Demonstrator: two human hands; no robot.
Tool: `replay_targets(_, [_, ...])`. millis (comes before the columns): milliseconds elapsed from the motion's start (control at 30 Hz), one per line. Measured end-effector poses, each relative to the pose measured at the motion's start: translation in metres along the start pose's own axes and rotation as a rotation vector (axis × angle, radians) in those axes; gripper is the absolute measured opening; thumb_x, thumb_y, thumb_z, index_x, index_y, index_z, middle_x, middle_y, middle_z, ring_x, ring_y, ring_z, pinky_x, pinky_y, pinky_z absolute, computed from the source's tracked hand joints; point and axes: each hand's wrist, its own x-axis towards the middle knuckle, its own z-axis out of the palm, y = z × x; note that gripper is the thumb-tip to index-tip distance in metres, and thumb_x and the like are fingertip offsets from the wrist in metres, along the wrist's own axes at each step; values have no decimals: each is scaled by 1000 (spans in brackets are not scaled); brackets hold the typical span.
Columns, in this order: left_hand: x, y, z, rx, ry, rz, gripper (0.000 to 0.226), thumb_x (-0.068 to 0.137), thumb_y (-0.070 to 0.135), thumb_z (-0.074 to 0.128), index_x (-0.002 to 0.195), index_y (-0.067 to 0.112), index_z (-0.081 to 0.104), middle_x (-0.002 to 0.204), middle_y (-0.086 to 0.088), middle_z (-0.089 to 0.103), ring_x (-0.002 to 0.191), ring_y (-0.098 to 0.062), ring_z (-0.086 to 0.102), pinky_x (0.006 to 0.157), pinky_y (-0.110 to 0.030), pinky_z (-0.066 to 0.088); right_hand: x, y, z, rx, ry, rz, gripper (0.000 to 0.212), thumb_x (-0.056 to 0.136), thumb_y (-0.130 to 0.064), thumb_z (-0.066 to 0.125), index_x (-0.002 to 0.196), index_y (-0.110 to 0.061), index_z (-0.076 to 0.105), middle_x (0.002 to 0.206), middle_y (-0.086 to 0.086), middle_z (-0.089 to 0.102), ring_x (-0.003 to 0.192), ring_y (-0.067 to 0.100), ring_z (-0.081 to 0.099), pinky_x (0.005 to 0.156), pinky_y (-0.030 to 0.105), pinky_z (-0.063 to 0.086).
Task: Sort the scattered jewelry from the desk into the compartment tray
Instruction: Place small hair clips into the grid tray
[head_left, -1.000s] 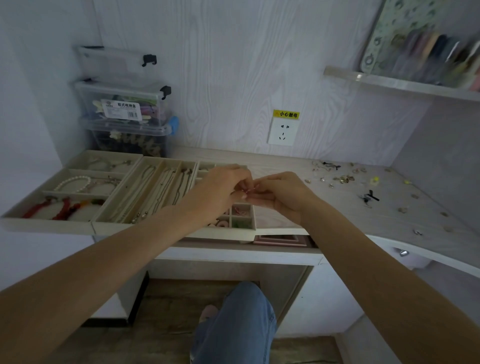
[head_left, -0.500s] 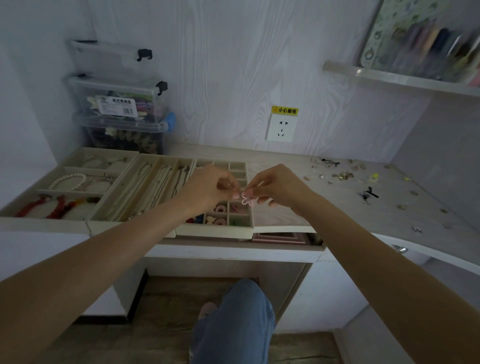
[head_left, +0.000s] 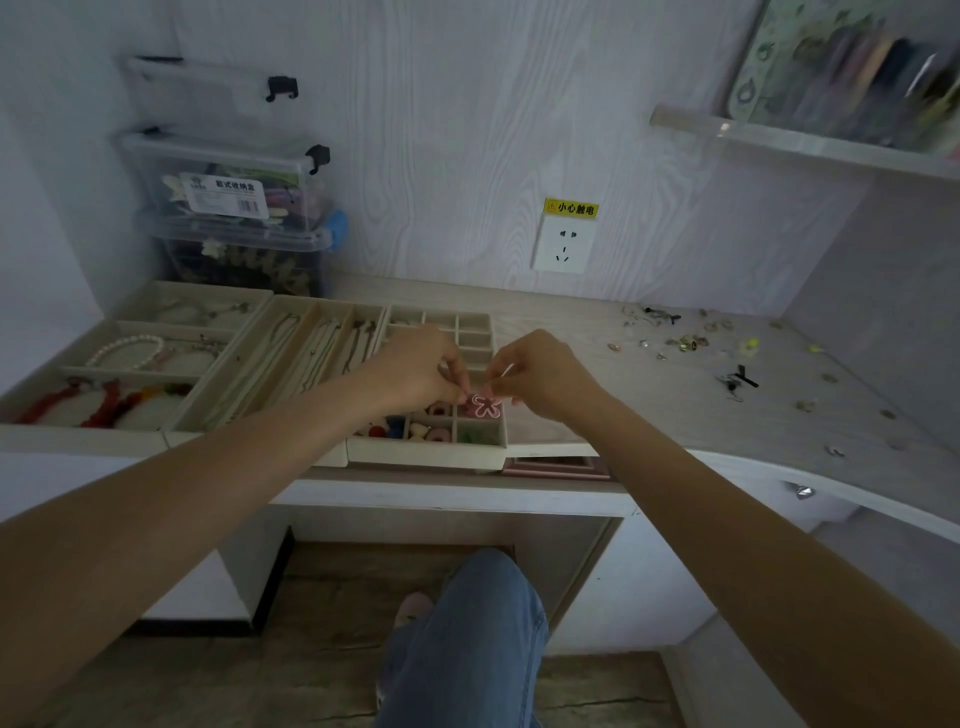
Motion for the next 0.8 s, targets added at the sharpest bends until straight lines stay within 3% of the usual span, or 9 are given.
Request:
replay_targets(133, [0, 1, -3, -23, 15, -10, 12, 84, 15, 67, 95, 14, 70, 88, 7, 62, 76, 2, 54, 64, -9, 37, 0, -3, -3, 27, 0, -1, 7, 83, -12, 68, 88, -9, 72, 91, 11, 71, 65, 15, 59, 59, 18, 47])
replay_targets(233, [-1, 2, -5, -97, -11, -61, 17, 88, 15, 61, 104, 15, 69, 99, 3, 64, 88, -8, 59, 72, -16, 44, -2, -5, -11, 105, 3, 8, 5, 85, -8, 65, 88, -6, 69, 88, 13, 70, 58, 8, 55, 44, 10, 39])
replay_targets(300, [-3, 4, -5, -242, -49, -135, 17, 90, 10, 58, 104, 13, 67, 97, -1, 68, 84, -8, 62, 64, -13, 48, -4, -7, -14, 164, 0, 14, 3, 85, -7, 65, 86, -6, 68, 84, 13, 68, 58, 7, 54, 37, 6, 32])
replay_targets(500, [-11, 12, -11, -753, -182, -304, 17, 88, 5, 58, 102, 5, 66, 92, -12, 73, 88, -19, 70, 79, -25, 55, -10, -11, -21, 228, -4, -5, 16, 85, -9, 67, 71, -17, 62, 71, 3, 64, 56, 7, 53, 38, 4, 33])
replay_targets(800, [-16, 9, -13, -858, -104, -329, 14, 84, 0, 61, 95, 6, 66, 86, -8, 72, 74, -11, 69, 69, -21, 55, -15, -13, -25, 267, -7, -1, 17, 85, -8, 67, 69, -15, 63, 67, 0, 64, 55, 6, 53, 39, 5, 33])
